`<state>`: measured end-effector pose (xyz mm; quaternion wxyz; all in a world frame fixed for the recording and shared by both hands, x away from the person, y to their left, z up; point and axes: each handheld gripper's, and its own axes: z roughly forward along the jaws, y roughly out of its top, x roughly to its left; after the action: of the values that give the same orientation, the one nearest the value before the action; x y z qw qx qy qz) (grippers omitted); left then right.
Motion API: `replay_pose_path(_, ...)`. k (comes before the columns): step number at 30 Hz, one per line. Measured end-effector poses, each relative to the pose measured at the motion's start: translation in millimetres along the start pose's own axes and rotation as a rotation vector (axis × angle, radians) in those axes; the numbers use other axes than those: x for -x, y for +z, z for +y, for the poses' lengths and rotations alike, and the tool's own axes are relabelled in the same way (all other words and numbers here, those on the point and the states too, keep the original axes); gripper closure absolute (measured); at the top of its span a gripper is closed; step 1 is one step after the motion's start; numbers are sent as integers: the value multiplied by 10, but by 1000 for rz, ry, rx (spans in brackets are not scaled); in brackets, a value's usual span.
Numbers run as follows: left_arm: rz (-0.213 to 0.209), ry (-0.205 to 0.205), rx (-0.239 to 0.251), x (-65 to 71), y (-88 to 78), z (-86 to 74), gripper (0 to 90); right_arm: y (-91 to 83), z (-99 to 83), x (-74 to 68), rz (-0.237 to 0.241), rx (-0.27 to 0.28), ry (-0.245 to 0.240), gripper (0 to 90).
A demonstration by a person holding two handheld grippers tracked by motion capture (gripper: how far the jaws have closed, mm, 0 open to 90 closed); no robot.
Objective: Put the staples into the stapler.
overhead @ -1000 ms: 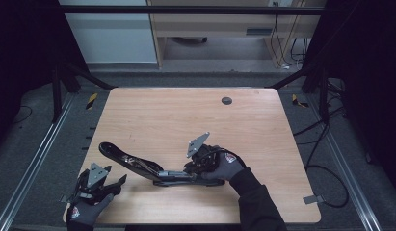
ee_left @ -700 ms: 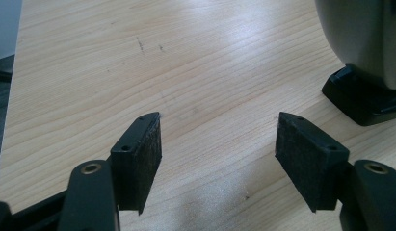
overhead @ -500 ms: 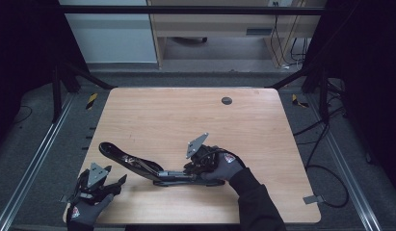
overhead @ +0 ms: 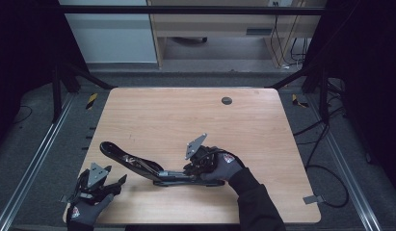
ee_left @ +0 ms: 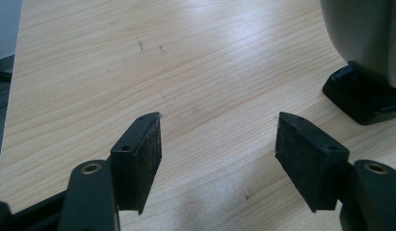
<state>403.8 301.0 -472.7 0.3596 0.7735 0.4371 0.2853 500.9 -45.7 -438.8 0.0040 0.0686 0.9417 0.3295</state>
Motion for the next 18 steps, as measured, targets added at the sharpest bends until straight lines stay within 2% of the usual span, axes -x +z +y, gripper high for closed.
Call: replay_pose_path(18, 1, 0, 0, 2, 5, -1, 329, -3, -4, 4, 2, -2, -19, 787)
